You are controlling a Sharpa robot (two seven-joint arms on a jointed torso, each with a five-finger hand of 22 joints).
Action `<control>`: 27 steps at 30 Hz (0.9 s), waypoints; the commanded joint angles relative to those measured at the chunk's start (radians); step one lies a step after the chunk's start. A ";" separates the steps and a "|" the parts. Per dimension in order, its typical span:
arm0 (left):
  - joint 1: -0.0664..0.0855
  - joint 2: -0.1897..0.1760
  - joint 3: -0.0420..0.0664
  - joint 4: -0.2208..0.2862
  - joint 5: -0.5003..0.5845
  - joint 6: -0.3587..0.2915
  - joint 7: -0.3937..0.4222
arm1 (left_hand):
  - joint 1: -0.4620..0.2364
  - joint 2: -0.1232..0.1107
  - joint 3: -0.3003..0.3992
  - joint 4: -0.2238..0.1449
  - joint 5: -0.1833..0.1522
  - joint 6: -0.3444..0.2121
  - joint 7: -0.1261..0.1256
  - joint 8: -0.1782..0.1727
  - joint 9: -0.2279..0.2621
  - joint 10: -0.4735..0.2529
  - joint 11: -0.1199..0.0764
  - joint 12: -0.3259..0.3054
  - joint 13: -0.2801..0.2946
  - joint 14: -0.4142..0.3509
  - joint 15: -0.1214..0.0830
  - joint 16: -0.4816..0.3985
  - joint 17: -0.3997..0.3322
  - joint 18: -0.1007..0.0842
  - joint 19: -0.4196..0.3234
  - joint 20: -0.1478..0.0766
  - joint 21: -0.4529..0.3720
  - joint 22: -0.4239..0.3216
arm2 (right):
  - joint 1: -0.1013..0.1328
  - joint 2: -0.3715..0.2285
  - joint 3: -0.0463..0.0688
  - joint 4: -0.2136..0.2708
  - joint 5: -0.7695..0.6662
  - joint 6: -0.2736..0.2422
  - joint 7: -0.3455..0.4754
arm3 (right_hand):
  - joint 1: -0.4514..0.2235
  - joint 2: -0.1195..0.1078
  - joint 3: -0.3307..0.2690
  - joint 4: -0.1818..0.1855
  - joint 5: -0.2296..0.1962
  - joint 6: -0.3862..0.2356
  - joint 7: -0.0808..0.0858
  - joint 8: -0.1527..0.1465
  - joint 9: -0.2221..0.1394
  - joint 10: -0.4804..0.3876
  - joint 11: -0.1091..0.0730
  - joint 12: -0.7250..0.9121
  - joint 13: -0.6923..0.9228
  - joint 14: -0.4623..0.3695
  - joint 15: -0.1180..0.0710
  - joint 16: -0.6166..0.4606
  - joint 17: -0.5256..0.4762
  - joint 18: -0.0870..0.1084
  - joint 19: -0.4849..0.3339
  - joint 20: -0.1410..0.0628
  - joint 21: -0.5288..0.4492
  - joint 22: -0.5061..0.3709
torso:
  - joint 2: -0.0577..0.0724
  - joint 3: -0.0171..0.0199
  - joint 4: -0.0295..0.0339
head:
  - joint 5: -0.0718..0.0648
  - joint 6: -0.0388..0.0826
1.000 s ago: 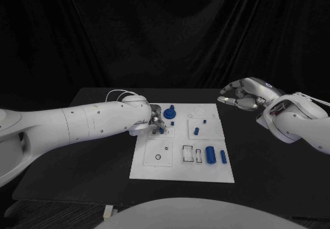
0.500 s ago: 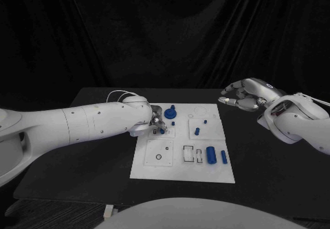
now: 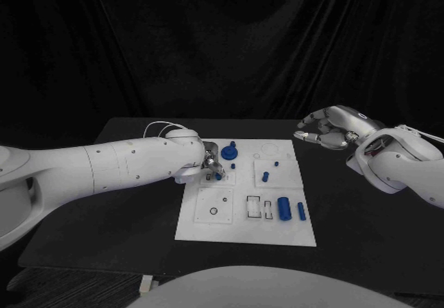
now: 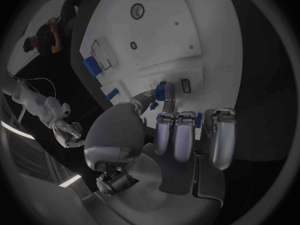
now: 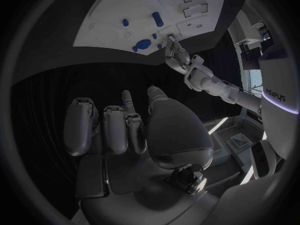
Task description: Assemble the parts on the task board
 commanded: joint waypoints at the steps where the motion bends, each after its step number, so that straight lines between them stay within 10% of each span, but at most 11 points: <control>1: -0.006 0.004 -0.003 -0.002 0.003 0.021 0.002 | -0.047 -0.008 -0.031 0.031 -0.133 0.012 -0.011 -0.012 0.003 0.102 -0.005 0.004 0.263 0.106 -0.004 0.003 0.263 -0.001 0.026 -0.005 -0.008 0.184 | -0.003 -0.001 0.001 0.000 -0.002 0.009 -0.020 | 0.012 0.002 -0.001 -0.001 0.007 -0.002 0.007 -0.007 -0.001 0.103 0.007 0.004 0.264 0.048 0.005 -0.003 -0.002 0.012 0.006 0.006 -0.006 0.173 | 0.000 0.0000 -0.0001 | 0.000 0.000; 12: -0.007 0.005 -0.003 -0.008 0.003 0.043 -0.008 | -0.100 -0.014 -0.124 0.103 -0.221 0.025 -0.008 -0.028 0.006 0.102 -0.001 0.004 0.263 0.106 -0.002 0.003 0.263 0.001 0.021 -0.003 -0.016 0.180 | -0.003 -0.002 0.001 0.001 -0.002 0.011 -0.021 | 0.012 0.002 -0.002 -0.001 0.009 -0.002 0.007 -0.007 -0.002 0.103 0.008 0.004 0.264 0.048 0.006 -0.005 -0.004 0.012 0.005 0.006 -0.007 0.173 | 0.001 -0.0004 -0.0006 | 0.000 0.000; 21: -0.007 0.004 -0.003 -0.009 0.003 0.051 -0.010 | -0.100 -0.016 -0.134 0.107 -0.222 0.025 -0.008 -0.028 0.010 0.102 -0.001 0.004 0.263 0.106 -0.001 0.003 0.263 0.002 0.020 -0.003 -0.018 0.179 | -0.004 -0.001 0.001 0.001 -0.002 0.013 -0.020 | 0.012 0.002 -0.002 -0.001 0.009 -0.002 0.007 -0.007 -0.002 0.103 0.008 0.004 0.264 0.048 0.006 -0.005 -0.004 0.012 0.005 0.006 -0.007 0.173 | 0.000 -0.0004 -0.0005 | 0.002 0.000; 27: -0.007 0.003 -0.003 -0.009 0.003 0.053 -0.010 | -0.048 -0.009 -0.136 0.079 -0.160 0.021 -0.014 -0.025 0.033 0.102 -0.005 0.004 0.263 0.106 -0.005 0.003 0.263 0.002 0.020 -0.006 -0.020 0.179 | -0.005 0.000 0.001 0.001 -0.002 0.013 -0.019 | 0.012 0.002 -0.002 0.000 0.011 -0.002 0.008 -0.007 -0.003 0.103 0.008 0.004 0.264 0.047 0.006 -0.006 -0.006 0.013 0.005 0.007 -0.009 0.172 | 0.001 -0.0003 0.0002 | 0.003 0.000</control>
